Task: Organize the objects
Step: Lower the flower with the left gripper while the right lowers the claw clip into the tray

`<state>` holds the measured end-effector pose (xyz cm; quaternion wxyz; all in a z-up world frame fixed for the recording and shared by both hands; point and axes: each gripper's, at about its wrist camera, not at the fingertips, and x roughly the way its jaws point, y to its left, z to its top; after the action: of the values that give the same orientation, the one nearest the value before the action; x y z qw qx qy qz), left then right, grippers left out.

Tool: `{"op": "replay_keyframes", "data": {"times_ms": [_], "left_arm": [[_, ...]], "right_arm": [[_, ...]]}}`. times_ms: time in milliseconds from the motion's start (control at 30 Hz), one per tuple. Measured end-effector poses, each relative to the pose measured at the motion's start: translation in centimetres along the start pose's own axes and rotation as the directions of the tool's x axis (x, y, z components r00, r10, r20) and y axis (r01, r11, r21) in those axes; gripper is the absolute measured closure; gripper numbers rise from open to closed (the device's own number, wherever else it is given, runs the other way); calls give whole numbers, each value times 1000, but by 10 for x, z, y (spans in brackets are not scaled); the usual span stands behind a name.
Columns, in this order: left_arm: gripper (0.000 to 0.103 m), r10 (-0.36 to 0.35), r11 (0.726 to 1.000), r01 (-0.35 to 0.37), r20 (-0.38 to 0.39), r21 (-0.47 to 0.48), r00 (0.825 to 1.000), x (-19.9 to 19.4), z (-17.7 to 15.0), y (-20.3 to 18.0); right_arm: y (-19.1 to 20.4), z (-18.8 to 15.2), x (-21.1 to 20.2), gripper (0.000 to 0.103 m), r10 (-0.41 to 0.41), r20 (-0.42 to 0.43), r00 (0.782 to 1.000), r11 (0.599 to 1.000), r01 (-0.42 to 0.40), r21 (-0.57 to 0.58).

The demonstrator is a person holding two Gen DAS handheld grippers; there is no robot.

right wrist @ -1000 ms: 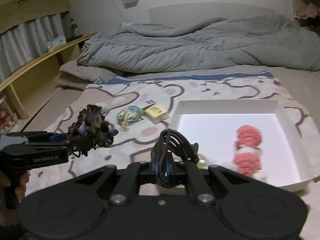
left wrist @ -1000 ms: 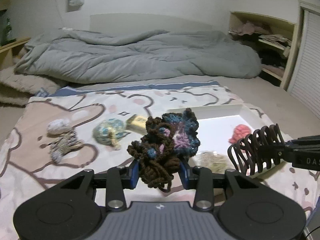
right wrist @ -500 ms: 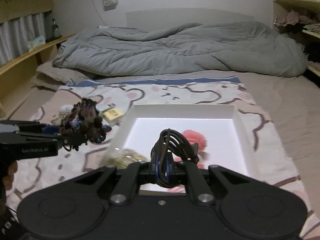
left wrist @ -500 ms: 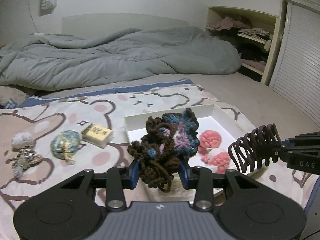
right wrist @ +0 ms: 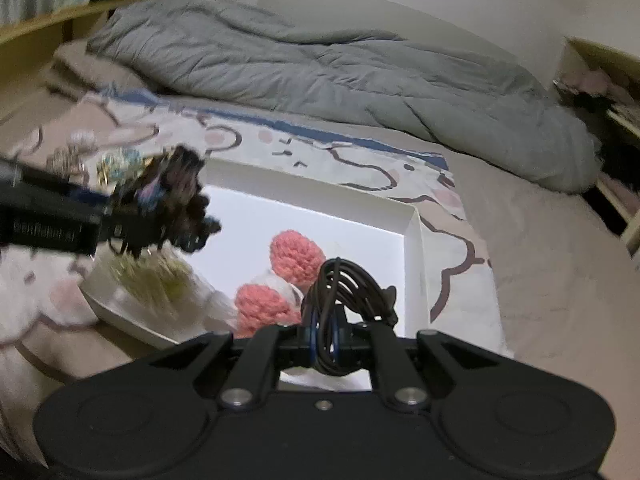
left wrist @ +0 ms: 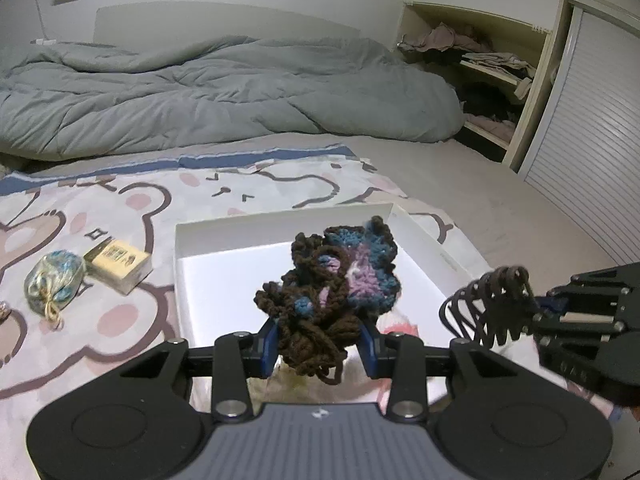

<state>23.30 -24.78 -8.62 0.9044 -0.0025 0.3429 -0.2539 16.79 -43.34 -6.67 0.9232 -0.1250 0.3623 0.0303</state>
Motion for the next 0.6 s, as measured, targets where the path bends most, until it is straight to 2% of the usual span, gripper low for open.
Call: {"op": "replay_keyframes", "data": {"times_ms": [200,333,500,600], "left_arm": [[62,10,999,-10,0,-46,1000,28,17,6],[62,25,999,-25,-13,-46,1000,45,23,7],[62,21,997,-23,-37,-69,999,67,24,9],[62,13,996,-18,-61,-83,998,80,21,8]], "right_arm": [[2,6,24,95,-37,-12,999,983,34,-178],[0,14,43,95,-29,-2,1000,963,27,-270],[3,17,63,95,-47,30,998,899,55,-434],[6,11,72,95,-45,54,998,844,67,-533]]}}
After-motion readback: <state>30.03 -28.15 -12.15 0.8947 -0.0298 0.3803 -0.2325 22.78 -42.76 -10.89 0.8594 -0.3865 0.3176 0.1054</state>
